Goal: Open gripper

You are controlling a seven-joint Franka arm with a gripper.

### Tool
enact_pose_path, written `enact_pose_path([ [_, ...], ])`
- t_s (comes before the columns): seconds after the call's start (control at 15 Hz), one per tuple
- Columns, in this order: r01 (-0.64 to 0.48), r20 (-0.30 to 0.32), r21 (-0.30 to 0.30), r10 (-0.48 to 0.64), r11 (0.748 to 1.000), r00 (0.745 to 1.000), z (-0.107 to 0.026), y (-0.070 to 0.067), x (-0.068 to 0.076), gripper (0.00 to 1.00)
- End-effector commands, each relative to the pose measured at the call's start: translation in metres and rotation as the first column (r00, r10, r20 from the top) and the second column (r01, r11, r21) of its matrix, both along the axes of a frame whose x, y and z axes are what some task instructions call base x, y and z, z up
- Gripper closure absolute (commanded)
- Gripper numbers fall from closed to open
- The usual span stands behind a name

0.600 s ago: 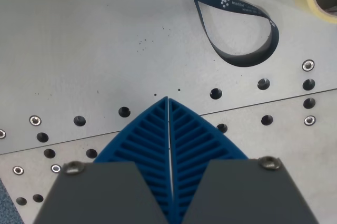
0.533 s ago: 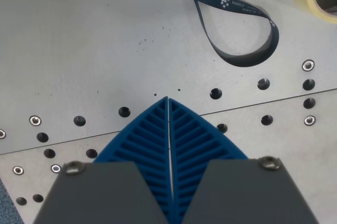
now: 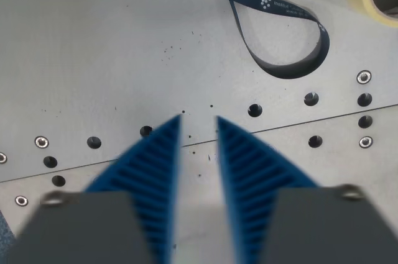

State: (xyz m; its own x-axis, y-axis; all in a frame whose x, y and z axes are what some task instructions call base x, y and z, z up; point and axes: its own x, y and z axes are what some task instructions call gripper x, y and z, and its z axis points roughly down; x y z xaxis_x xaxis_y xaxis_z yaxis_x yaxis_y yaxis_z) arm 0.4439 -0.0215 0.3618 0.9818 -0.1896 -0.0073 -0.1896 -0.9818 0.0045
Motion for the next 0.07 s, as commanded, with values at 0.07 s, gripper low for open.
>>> enact_pose_path([
  [0.07, 0.001, 0.005, 0.000, -0.001, 1.000, 1.000, 0.0025, 0.0000, -0.0004, 0.00],
])
